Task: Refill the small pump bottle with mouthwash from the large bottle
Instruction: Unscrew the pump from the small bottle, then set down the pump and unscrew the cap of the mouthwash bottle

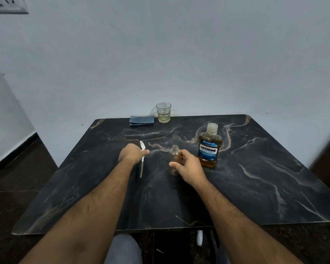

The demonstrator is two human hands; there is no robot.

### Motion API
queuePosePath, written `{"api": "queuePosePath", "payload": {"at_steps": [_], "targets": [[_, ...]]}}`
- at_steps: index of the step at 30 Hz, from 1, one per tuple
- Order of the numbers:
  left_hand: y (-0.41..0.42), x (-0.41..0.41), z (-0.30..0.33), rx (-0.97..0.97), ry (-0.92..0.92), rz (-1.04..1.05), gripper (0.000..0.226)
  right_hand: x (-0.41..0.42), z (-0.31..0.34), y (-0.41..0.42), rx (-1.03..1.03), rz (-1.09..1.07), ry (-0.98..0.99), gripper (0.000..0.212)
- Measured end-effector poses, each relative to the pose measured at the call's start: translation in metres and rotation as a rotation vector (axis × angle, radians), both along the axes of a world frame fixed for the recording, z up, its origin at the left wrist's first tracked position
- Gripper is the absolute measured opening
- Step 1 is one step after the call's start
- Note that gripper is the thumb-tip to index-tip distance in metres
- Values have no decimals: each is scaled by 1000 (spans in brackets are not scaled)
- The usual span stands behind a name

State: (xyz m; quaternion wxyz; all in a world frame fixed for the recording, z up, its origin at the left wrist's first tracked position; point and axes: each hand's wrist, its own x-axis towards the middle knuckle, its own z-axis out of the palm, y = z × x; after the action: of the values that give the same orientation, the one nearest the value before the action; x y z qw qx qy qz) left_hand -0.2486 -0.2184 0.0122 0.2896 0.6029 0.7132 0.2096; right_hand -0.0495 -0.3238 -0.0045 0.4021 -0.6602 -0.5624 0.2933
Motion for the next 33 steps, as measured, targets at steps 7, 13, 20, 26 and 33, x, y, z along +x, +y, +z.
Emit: {"api": "queuePosePath", "payload": {"at_steps": [7, 13, 20, 26, 33], "targets": [[-8, 21, -4, 26, 254, -16, 42, 0, 0, 0, 0, -8, -10, 30], [-13, 29, -12, 59, 360, 13, 44, 0, -3, 2, 10, -12, -16, 31], [-18, 27, -16, 85, 290, -6, 43, 0, -1, 1, 15, -12, -13, 33], [-39, 29, -7, 259, 3, -31, 25, -1, 2, 0, 5, -17, -3, 34], [-67, 46, -16, 277, -452, -211, 18, -4, 0, -2, 12, -40, 2, 42]]}}
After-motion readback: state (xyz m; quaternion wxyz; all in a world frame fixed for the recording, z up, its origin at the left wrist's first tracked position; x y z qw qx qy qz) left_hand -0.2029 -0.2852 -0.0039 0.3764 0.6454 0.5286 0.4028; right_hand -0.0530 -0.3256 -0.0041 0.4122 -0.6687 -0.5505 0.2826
